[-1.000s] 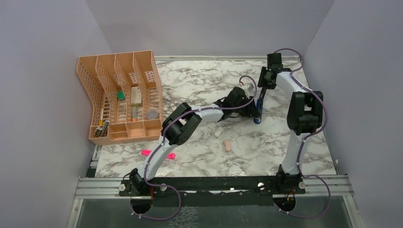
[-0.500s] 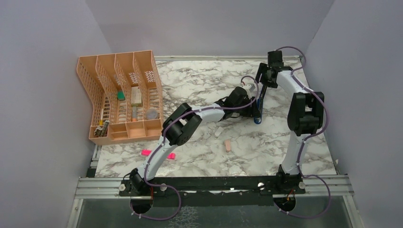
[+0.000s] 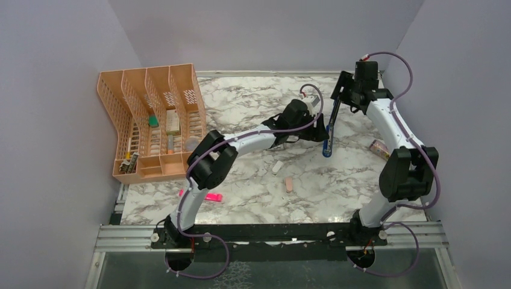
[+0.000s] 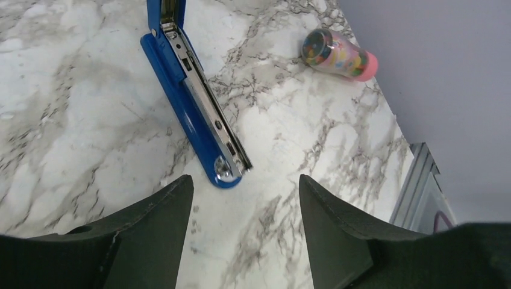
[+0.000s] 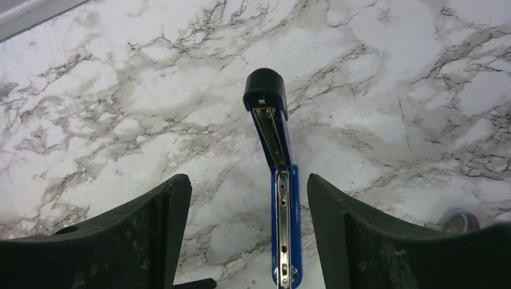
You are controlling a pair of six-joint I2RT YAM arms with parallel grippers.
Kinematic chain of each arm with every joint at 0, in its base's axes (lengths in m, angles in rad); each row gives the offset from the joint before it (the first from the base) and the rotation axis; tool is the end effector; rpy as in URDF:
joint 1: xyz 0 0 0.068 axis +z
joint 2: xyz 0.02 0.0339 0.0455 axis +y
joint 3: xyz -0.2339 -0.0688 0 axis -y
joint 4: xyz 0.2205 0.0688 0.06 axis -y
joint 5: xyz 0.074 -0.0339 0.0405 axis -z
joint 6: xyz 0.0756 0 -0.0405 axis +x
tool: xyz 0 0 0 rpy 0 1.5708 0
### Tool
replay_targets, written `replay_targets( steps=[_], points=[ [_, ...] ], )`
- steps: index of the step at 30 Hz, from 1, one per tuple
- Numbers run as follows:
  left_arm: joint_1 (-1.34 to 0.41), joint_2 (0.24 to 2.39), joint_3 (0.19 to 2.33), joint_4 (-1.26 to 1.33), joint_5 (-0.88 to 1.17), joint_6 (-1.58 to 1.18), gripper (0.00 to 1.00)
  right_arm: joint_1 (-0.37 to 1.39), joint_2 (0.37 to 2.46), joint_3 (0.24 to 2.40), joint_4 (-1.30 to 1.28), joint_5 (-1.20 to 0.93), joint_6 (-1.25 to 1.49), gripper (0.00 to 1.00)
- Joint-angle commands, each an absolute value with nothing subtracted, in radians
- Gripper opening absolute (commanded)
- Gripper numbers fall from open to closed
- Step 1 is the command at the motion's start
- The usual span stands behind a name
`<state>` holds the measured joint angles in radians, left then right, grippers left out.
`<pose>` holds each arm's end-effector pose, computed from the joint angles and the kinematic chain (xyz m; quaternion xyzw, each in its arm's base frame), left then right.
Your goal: Load the staples into the stapler
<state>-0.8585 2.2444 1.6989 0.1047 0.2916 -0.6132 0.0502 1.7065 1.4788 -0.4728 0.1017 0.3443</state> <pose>0.3221 -0.4062 0.1707 0.1794 0.8198 -0.4465 0.3103 0.3940 0.0121 0.2577 0.1539 0.8927 0.0373 0.4219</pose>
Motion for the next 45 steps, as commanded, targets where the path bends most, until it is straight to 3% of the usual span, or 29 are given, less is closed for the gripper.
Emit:
replay_targets(
  steps=[1, 4, 13, 24, 29, 37, 45],
  points=[
    [-0.855, 2.056, 1.561, 0.066, 0.199, -0.534, 0.67, 0.049, 1.595, 1.394, -0.488, 0.054, 0.352, 0.76],
    [-0.853, 1.947, 1.435, 0.025, 0.114, -0.501, 0.68, 0.087, 1.508, 1.292, -0.460, 0.045, 0.368, 0.75],
    [-0.816, 1.656, 1.120, -0.115, -0.132, -0.479, 0.69, 0.440, 1.367, 1.051, -0.487, 0.162, 0.464, 0.74],
    [-0.673, 1.342, 0.841, -0.102, -0.201, -0.564, 0.69, 0.675, 1.264, 0.860, -0.572, 0.056, 0.597, 0.74],
    [-0.649, 1.275, 0.760, -0.028, -0.196, -0.598, 0.70, 0.749, 1.280, 0.840, -0.605, 0.020, 0.623, 0.71],
    [-0.646, 1.266, 0.735, -0.004, -0.167, -0.621, 0.71, 0.838, 1.365, 0.833, -0.592, 0.044, 0.658, 0.57],
    [-0.646, 1.296, 0.730, 0.025, -0.134, -0.640, 0.72, 0.879, 1.424, 0.832, -0.591, 0.076, 0.688, 0.53]
  ],
)
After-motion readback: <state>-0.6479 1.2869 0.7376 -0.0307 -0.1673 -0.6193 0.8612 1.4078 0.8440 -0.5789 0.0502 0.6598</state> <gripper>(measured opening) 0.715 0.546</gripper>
